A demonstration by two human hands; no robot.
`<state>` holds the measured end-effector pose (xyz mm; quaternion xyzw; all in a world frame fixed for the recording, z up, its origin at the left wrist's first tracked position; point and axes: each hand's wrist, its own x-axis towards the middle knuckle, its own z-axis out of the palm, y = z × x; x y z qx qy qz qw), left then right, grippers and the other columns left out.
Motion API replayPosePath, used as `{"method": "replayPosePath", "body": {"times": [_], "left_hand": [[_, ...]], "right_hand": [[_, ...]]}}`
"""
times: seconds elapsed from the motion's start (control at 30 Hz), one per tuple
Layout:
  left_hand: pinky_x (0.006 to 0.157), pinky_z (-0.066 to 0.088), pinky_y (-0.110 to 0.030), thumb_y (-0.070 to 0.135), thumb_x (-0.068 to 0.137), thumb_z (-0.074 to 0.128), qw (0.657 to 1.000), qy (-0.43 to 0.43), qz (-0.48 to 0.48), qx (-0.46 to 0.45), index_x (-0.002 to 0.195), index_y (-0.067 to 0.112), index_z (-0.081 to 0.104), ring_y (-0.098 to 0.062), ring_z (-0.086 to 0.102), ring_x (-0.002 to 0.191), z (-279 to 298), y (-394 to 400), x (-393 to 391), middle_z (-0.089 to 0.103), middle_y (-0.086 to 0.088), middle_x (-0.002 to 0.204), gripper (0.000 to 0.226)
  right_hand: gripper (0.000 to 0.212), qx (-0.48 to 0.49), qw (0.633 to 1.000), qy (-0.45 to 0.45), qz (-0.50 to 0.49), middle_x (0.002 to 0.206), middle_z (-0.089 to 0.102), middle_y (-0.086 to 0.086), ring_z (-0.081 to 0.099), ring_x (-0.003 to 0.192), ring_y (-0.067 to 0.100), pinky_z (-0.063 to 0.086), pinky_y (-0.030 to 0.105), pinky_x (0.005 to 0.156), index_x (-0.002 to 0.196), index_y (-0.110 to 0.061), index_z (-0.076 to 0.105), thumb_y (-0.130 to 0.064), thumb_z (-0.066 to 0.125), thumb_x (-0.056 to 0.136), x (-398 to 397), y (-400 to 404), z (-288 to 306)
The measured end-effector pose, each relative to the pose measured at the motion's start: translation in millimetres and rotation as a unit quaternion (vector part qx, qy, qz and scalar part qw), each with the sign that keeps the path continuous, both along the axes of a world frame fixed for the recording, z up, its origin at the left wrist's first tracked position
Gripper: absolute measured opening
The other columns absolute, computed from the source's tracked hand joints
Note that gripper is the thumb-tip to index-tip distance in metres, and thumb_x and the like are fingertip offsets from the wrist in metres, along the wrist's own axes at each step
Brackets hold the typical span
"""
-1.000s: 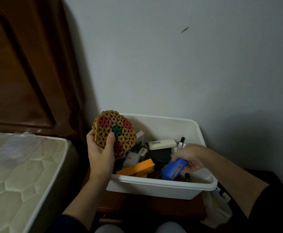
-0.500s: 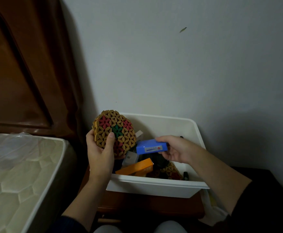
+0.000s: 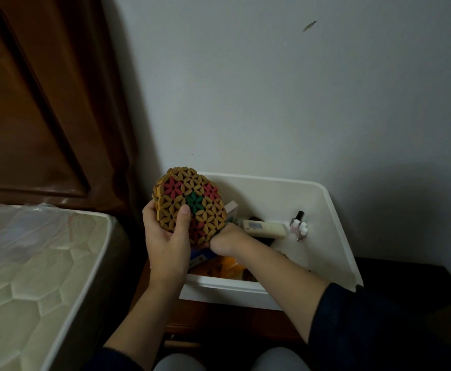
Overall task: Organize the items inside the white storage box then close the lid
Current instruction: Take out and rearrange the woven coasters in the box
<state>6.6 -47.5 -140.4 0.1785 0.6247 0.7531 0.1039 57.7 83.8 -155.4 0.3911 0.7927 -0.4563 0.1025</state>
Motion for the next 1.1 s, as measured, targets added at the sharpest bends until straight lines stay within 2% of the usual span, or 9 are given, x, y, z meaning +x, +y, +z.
{"method": "replayPosePath", "body": {"times": [0.2,0.33,0.43,0.53,0.6,0.73,0.9,1.03,1.1], "left_hand": [[0.098,0.062,-0.047,0.038,0.1,0.069,1.0,-0.008,-0.004,-0.023,0.141,0.04,0.046,0.0,0.064,0.121,2,-1,2,0.062,0.015,0.133,0.047],[0.093,0.062,-0.057,0.034,0.1,0.069,0.999,-0.02,-0.025,-0.03,0.146,0.034,0.044,-0.012,0.062,0.126,7,-2,3,0.06,0.013,0.134,0.052],[0.095,0.062,-0.053,0.031,0.101,0.068,0.998,-0.013,-0.038,-0.039,0.143,0.035,0.044,-0.01,0.062,0.124,9,0,7,0.06,0.014,0.132,0.048],[0.095,0.063,-0.047,0.03,0.101,0.068,0.997,0.007,-0.058,-0.052,0.141,0.035,0.046,-0.006,0.062,0.122,10,5,14,0.062,0.015,0.129,0.046],[0.086,0.066,-0.049,0.03,0.101,0.069,0.995,-0.007,-0.083,-0.049,0.141,0.034,0.047,-0.01,0.066,0.121,9,12,21,0.065,0.012,0.129,0.046],[0.064,0.067,-0.047,0.027,0.102,0.07,0.989,-0.037,-0.137,-0.045,0.138,0.034,0.051,-0.019,0.071,0.115,4,31,35,0.069,0.006,0.127,0.042],[0.073,0.066,-0.034,0.029,0.102,0.07,0.986,0.007,-0.149,-0.075,0.138,0.038,0.049,0.001,0.069,0.111,-3,34,33,0.068,0.025,0.12,0.043],[0.061,0.066,-0.05,0.029,0.102,0.069,0.986,-0.038,-0.15,-0.065,0.137,0.039,0.049,-0.01,0.074,0.107,0,28,31,0.07,0.02,0.118,0.041],[0.062,0.065,-0.056,0.029,0.101,0.069,0.985,-0.065,-0.149,-0.062,0.138,0.038,0.049,-0.017,0.074,0.109,3,28,32,0.071,0.014,0.121,0.043]], "right_hand": [[0.019,0.03,0.998,0.013,-0.046,0.087,0.069,0.004,0.064,0.083,0.022,0.053,0.035,0.073,0.09,-0.015,0.067,-0.031,0.06,0.098,19,15,6],[0.025,0.054,0.996,0.019,-0.07,0.077,0.08,-0.011,0.067,0.068,0.009,0.054,0.03,0.063,0.084,-0.024,0.077,-0.036,0.062,0.099,59,47,22],[0.016,0.12,0.985,-0.06,-0.107,0.088,0.08,0.007,0.077,0.081,0.023,0.066,0.039,0.075,0.097,-0.012,0.077,-0.022,0.065,0.094,91,84,20],[0.053,0.129,0.967,-0.209,-0.07,0.132,0.065,0.023,0.071,0.111,0.032,0.061,0.035,0.077,0.144,0.002,0.054,-0.021,0.066,0.097,117,100,4],[0.076,0.131,0.958,-0.255,0.0,0.156,0.046,0.021,0.057,0.131,0.033,0.054,0.036,0.096,0.156,0.002,0.039,-0.035,0.07,0.097,128,100,-10],[0.072,0.116,0.952,-0.272,0.081,0.132,0.057,0.009,0.06,0.116,0.026,0.053,0.038,0.095,0.141,-0.009,0.05,-0.054,0.074,0.089,132,97,-30],[0.052,0.15,0.915,-0.344,0.145,0.134,0.062,0.014,0.065,0.117,0.028,0.056,0.036,0.093,0.142,-0.006,0.055,-0.024,0.072,0.097,124,99,-32],[0.076,0.196,0.888,-0.38,0.168,0.151,0.049,0.02,0.058,0.13,0.034,0.053,0.039,0.102,0.159,-0.003,0.03,-0.009,0.072,0.096,120,94,-37],[0.071,0.207,0.873,-0.398,0.192,0.152,0.049,0.019,0.057,0.133,0.032,0.05,0.039,0.105,0.158,-0.002,0.036,-0.01,0.071,0.097,118,94,-38]]}}
